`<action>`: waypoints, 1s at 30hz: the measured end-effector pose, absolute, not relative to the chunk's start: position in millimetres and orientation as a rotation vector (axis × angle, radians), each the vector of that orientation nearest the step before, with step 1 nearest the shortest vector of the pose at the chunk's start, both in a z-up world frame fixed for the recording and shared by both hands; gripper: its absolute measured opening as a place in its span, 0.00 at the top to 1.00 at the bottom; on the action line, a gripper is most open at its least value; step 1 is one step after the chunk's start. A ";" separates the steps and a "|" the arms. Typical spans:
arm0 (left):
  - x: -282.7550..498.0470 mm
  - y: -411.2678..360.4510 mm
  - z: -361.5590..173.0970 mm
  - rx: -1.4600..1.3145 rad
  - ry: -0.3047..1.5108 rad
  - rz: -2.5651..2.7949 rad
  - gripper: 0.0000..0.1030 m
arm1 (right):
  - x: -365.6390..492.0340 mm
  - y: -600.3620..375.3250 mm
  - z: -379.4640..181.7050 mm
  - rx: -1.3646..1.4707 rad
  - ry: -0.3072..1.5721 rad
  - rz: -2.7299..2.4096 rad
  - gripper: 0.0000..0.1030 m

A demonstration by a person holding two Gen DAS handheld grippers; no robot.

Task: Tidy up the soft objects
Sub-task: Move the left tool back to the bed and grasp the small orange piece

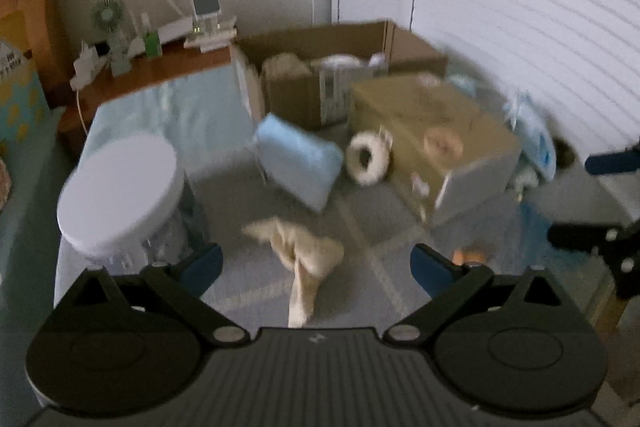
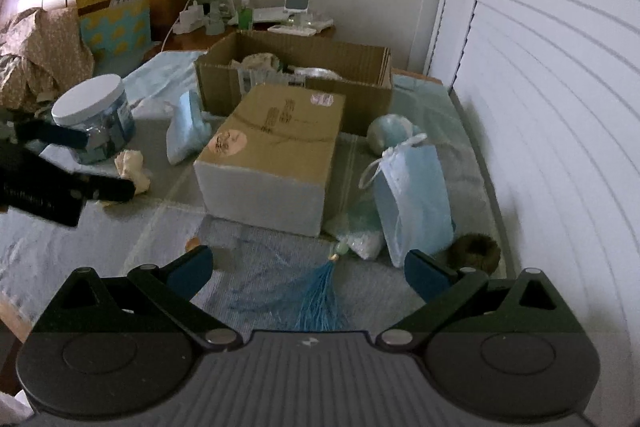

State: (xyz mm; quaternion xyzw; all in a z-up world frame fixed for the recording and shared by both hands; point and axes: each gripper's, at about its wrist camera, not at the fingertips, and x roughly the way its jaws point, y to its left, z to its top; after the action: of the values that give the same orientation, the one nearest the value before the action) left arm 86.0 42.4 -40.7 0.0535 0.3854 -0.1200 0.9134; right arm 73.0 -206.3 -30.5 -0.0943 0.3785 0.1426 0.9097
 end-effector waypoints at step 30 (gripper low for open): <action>60.4 7.2 -48.6 0.185 0.729 -0.364 0.06 | 82.3 -227.1 -63.8 -0.189 0.863 0.227 0.00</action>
State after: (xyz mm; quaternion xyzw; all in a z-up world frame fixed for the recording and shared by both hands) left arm 60.4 7.2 -48.6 0.0898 0.3540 -0.1767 0.9140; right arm 82.3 -227.1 -63.8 -0.0910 0.4165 0.1097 0.8979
